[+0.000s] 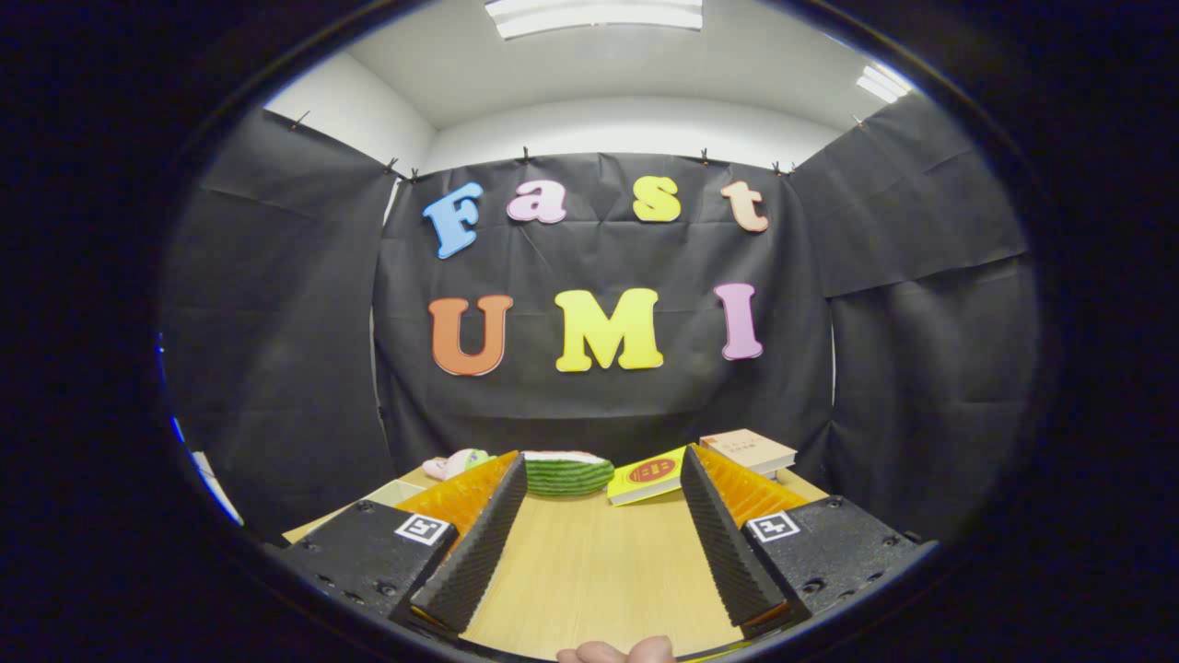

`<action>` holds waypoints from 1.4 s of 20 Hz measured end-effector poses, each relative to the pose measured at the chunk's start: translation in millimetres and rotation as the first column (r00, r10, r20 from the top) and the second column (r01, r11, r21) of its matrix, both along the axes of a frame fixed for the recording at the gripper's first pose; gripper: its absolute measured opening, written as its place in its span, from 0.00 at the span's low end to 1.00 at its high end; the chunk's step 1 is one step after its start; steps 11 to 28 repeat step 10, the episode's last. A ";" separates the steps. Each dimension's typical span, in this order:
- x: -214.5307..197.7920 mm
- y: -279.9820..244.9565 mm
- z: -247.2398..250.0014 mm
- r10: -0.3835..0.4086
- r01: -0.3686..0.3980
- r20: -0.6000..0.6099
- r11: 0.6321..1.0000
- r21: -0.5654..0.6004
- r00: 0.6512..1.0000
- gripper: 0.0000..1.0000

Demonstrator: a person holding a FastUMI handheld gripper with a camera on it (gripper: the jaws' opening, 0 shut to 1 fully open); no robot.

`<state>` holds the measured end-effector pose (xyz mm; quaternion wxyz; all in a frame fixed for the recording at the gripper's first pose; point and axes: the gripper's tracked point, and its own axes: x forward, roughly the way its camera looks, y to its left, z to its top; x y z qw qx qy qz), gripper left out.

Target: Open the storage box then place both shoes into the box .Put the left shoe in first, then the right shoe, with the right side of both shoes facing outward in a uniform manner.

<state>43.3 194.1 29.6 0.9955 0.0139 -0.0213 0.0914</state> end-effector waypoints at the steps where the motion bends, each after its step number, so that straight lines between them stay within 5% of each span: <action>1: 0.0 1.7 -0.8 0.004 -0.004 -0.002 1.000 -0.001 1.000 1.00; 28: -5.6 8.3 1.6 0.003 -0.003 0.013 0.999 -0.039 1.000 1.00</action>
